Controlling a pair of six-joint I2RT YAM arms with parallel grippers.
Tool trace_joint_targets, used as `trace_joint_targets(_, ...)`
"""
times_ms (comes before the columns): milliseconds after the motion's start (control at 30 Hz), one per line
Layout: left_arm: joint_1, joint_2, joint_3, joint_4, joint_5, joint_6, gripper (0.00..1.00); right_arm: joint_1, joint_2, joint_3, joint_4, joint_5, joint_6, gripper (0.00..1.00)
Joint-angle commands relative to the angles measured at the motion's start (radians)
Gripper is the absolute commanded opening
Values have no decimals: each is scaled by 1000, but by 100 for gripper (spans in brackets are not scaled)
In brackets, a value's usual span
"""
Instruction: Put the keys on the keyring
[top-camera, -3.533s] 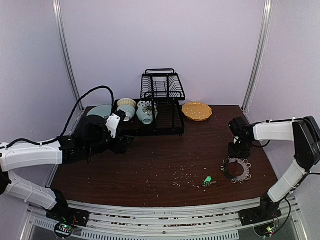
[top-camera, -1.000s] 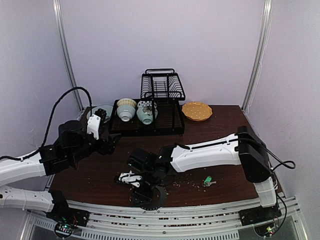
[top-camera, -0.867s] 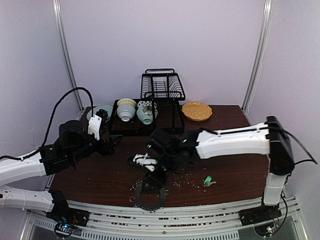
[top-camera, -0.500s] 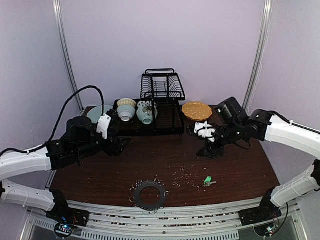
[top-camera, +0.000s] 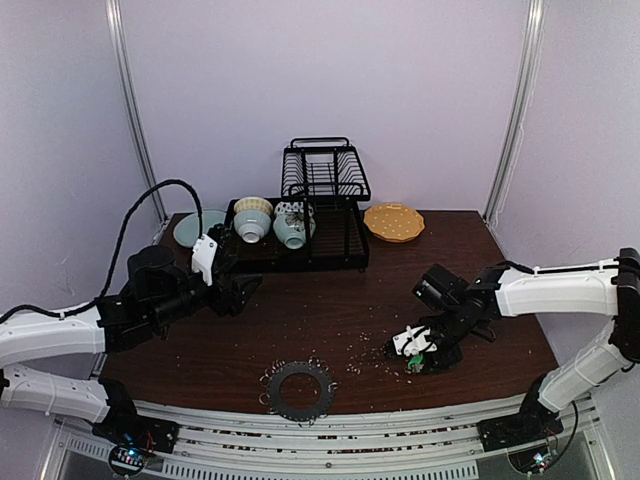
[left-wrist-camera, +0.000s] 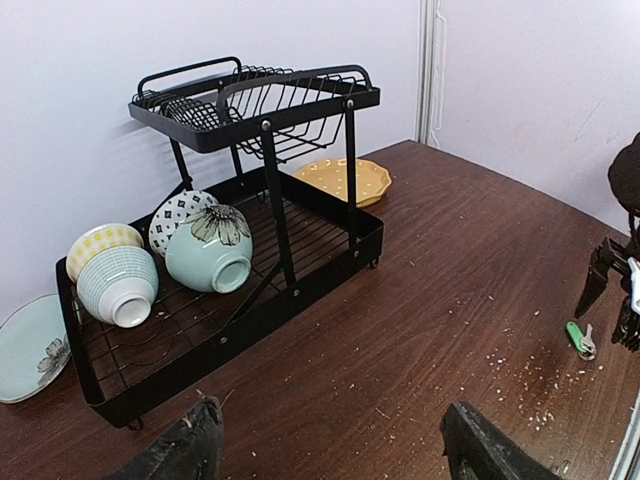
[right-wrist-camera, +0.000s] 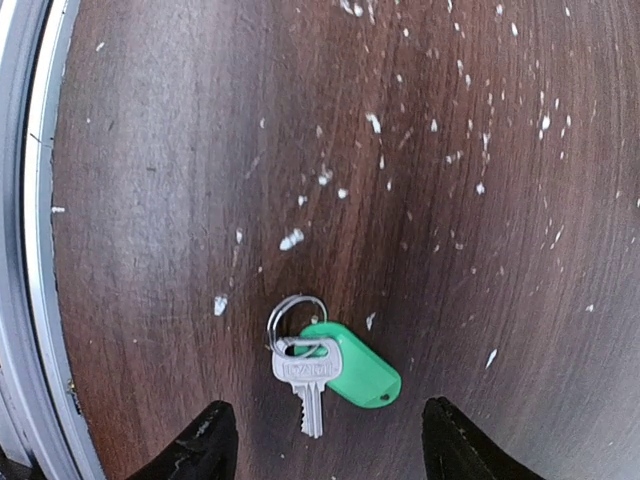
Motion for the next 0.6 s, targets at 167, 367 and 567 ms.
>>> trace_joint_targets(167, 3, 6, -16, 131, -19, 54, 79, 102, 36, -11, 76, -19, 4, 47)
trace_joint_targets(367, 3, 8, -16, 129, -29, 63, 79, 106, 35, -21, 51, -9, -1, 41)
trace_joint_targets(567, 3, 19, -12, 129, -22, 65, 79, 106, 65, -34, 85, 13, 5, 35)
